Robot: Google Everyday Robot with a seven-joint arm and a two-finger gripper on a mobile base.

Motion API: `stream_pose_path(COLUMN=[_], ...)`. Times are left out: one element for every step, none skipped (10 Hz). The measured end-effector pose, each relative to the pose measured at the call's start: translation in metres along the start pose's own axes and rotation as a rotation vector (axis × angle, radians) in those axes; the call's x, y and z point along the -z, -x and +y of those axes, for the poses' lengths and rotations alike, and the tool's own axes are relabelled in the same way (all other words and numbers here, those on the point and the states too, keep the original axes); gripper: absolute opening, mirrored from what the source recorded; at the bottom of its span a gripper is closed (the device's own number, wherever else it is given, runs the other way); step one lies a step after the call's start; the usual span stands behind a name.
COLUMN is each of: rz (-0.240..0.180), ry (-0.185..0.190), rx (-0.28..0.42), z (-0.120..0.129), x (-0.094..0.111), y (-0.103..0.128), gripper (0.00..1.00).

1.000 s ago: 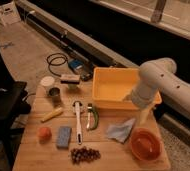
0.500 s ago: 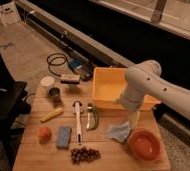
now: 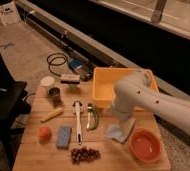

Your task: Place grapes in red bowl

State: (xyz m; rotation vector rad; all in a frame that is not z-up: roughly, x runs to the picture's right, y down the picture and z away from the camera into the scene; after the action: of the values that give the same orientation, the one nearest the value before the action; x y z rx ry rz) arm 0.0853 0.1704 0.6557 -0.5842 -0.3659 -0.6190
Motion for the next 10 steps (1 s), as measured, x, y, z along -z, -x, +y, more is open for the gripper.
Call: stream_pose_path(rz=[-0.01, -0.035, -0.065, -0.083, -0.083, -0.083, -0.083, -0.084, -0.085, -0.094], ry=[-0.02, -0.042, -0.05, -0.052, -0.052, -0.052, -0.052, -0.053, -0.045, -0.024], rx=[0.042, 0.091, 0.131, 0.157, 0.156, 0.153, 0.156, 0.156, 0.152, 0.152], z=[0.001, 0.007, 0.01, 0.011, 0.011, 0.012, 0.011, 0.011, 0.011, 0.006], x=[-0.006, -0.018, -0.03, -0.036, -0.036, -0.036, -0.036, -0.036, -0.037, -0.045], y=[0.018, 0.039, 0.052, 0.061, 0.061, 0.06, 0.061, 0.06, 0.058, 0.061], gripper=[0.8, 0.8, 0.8, 0.8, 0.8, 0.8, 0.8, 0.8, 0.8, 0.8])
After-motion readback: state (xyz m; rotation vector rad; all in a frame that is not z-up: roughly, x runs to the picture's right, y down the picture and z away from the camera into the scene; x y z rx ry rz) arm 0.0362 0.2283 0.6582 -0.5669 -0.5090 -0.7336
